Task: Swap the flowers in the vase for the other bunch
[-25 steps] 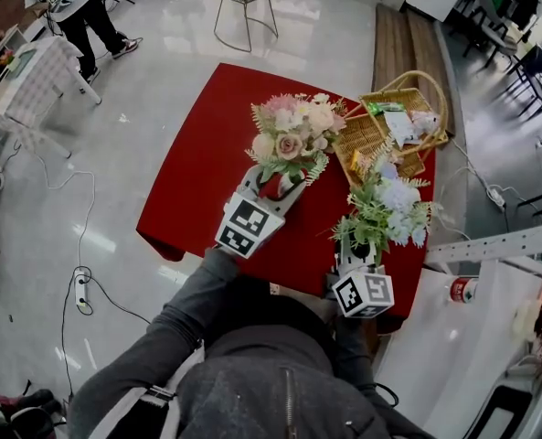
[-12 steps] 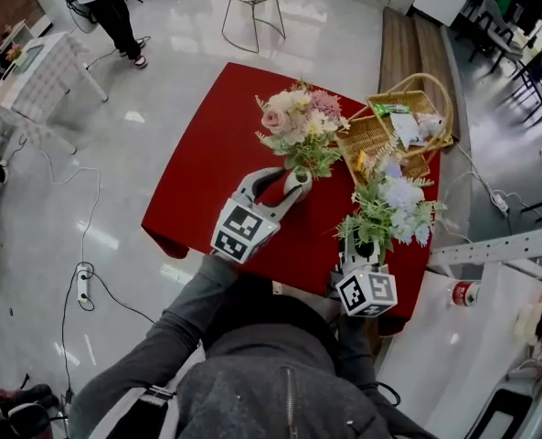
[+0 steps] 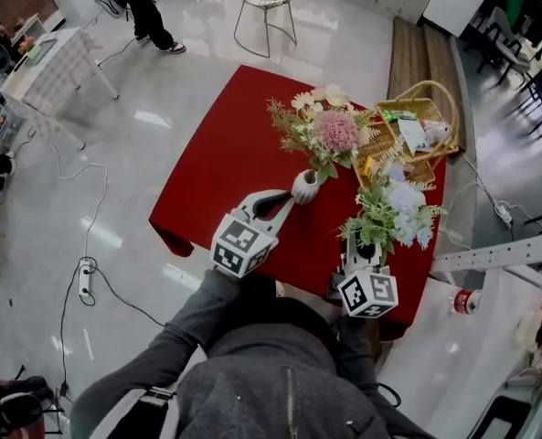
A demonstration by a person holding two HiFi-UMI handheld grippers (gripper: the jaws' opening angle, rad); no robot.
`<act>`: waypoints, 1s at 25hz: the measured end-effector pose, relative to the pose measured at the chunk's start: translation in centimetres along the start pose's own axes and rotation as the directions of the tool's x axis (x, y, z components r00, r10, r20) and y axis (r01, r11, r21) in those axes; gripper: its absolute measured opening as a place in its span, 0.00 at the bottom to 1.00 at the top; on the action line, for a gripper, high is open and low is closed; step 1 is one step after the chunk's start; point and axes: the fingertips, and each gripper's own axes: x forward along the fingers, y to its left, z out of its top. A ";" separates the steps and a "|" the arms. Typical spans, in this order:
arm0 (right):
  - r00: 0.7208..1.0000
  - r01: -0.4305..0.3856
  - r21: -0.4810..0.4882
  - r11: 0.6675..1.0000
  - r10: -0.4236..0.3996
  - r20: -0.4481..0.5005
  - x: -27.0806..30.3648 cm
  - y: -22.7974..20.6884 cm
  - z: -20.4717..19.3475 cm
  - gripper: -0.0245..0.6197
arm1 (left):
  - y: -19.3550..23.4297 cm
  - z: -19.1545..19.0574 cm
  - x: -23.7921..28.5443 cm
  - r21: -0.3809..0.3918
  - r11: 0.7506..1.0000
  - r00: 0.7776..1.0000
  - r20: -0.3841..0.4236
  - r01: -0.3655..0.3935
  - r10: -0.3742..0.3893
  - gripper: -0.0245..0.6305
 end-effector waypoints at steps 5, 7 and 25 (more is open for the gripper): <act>1.000 -0.015 -0.014 1.000 0.015 0.006 0.1 0.7 0.2 0.08 | -1.1 -0.5 -2.4 -0.080 0.997 1.000 0.024 -0.011 0.013 0.05; 1.000 -0.019 -0.017 1.000 0.019 0.014 0.0 0.9 0.5 0.08 | -1.6 -0.3 -3.4 -0.091 0.996 0.999 0.031 -0.015 0.018 0.05; 0.997 0.036 -0.068 0.997 -0.031 0.071 -1.6 1.1 2.3 0.08 | -2.9 -0.5 -5.5 -0.103 0.994 0.999 0.031 -0.034 0.037 0.05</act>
